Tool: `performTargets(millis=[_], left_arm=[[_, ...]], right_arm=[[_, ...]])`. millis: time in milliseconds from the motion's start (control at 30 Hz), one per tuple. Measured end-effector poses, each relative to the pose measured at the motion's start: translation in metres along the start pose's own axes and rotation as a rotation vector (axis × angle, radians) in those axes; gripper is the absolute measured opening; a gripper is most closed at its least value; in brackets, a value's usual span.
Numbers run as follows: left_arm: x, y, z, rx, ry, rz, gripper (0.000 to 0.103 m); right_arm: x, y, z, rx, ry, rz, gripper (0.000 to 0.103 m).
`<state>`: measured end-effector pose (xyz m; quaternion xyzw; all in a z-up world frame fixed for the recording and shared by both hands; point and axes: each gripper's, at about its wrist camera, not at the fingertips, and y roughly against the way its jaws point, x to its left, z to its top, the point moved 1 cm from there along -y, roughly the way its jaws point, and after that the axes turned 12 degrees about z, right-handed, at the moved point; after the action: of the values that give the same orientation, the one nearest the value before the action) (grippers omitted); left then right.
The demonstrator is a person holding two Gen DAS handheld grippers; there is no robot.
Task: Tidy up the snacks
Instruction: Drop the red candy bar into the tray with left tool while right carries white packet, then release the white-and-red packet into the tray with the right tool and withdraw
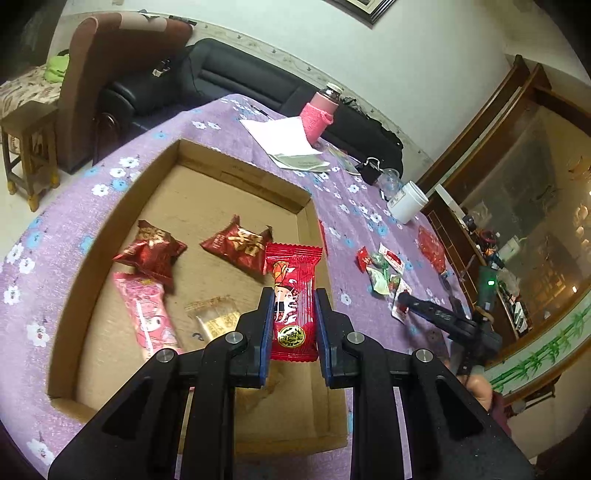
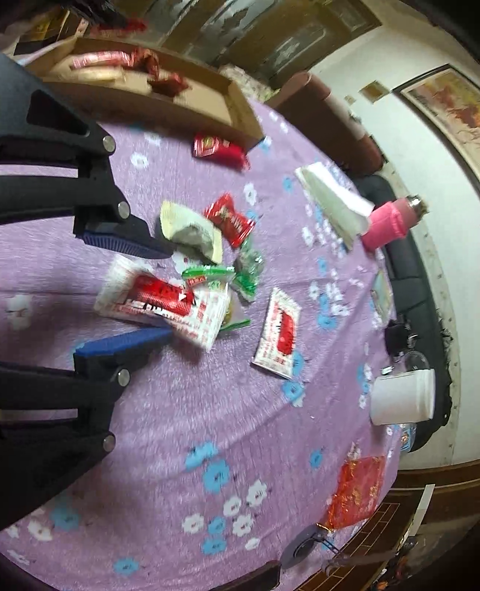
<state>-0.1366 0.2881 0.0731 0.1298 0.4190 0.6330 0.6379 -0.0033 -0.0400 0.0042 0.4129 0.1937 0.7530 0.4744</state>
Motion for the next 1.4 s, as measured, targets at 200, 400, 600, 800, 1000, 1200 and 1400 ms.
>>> performTargets(millis=[200,400,600,800,1000,1200,1400], left_arm=[[0.022,0.004,0.004,-0.013,0.046,0.047,0.020],[0.043,-0.008,0.005,0.008,0.090,0.091,0.020],[0.052,-0.020,0.003,0.044,0.108,0.127,0.020],[0.059,-0.030,0.000,0.081,0.129,0.134,0.020],[0.064,-0.030,-0.003,0.091,0.155,0.113,0.025],[0.072,-0.017,-0.002,0.073,0.171,0.087,0.025],[0.084,-0.010,-0.004,0.074,0.198,0.075,0.034]], right_arm=[[-0.003,0.001,-0.002,-0.024,-0.021,0.003,0.026],[-0.002,0.030,-0.008,-0.077,-0.052,0.055,0.025],[0.038,0.035,-0.009,-0.054,0.014,0.153,0.025],[0.099,0.015,-0.023,0.043,0.115,0.263,0.025],[0.156,-0.004,-0.033,0.114,0.225,0.337,0.025],[0.195,-0.028,-0.044,0.168,0.315,0.336,0.026],[0.210,-0.034,-0.052,0.169,0.365,0.322,0.033]])
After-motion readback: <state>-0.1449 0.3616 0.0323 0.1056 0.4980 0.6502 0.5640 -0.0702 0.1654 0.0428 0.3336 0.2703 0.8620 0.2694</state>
